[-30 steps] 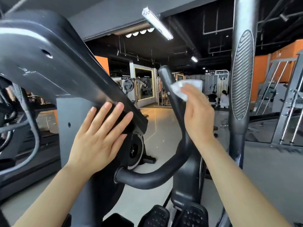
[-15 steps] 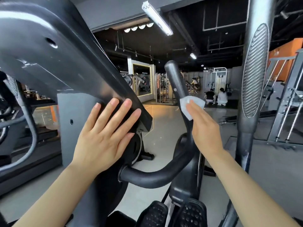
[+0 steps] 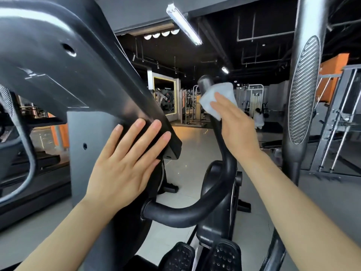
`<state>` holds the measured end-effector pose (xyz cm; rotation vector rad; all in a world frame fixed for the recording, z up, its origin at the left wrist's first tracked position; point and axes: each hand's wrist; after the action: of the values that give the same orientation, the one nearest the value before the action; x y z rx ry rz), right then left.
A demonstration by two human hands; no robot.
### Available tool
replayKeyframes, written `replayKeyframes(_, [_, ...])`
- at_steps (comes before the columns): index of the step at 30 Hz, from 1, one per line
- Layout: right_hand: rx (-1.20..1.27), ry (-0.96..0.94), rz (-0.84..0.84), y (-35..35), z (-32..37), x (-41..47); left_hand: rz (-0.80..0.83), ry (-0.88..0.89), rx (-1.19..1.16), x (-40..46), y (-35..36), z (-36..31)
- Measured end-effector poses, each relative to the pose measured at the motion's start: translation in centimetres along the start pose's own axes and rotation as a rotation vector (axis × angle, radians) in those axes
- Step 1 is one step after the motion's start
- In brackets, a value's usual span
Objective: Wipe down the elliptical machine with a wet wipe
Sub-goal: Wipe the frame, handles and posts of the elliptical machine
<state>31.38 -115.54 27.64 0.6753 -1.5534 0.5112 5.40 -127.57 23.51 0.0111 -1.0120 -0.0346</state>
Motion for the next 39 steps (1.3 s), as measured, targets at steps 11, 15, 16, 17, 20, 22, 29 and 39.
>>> replayKeyframes(11, [-0.054,0.650,0.138,-6.8,4.7,-15.3,0.014,0.008,0.015,-0.1,0.2,-0.1])
replayKeyframes(15, [-0.015,0.732,0.123,-8.4,6.7,-14.2,0.028,0.020,0.009,-0.3,0.0,-0.1])
replayKeyframes(16, [-0.018,0.701,0.084,-8.2,6.3,-13.0,0.026,0.019,0.005,-0.4,0.0,-0.2])
replayKeyframes(17, [-0.032,0.657,0.033,-7.7,5.7,-11.6,0.025,0.019,-0.003,-0.3,-0.1,-0.2])
replayKeyframes(20, [-0.081,0.533,0.004,-5.9,3.4,-8.3,0.033,0.028,-0.021,-0.2,-0.2,-0.1])
replayKeyframes(22, [-0.047,0.566,0.096,-5.4,2.8,-9.0,0.039,0.020,-0.013,-0.2,-0.2,-0.1])
replayKeyframes(29, [0.137,0.832,0.122,-7.4,10.0,-16.0,0.091,0.015,-0.004,-0.6,-0.7,-0.7])
replayKeyframes(39, [0.289,0.247,0.234,-6.6,20.6,-13.3,0.211,-0.316,-0.123,-12.6,-5.0,-3.4])
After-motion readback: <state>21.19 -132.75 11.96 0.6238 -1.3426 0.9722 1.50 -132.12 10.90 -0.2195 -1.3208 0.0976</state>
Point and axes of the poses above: each hand's wrist, its own x-axis towards the middle knuckle, its own y-axis out of the palm, z = x × y, and after that the axes turned 12 degrees about -z, right-handed
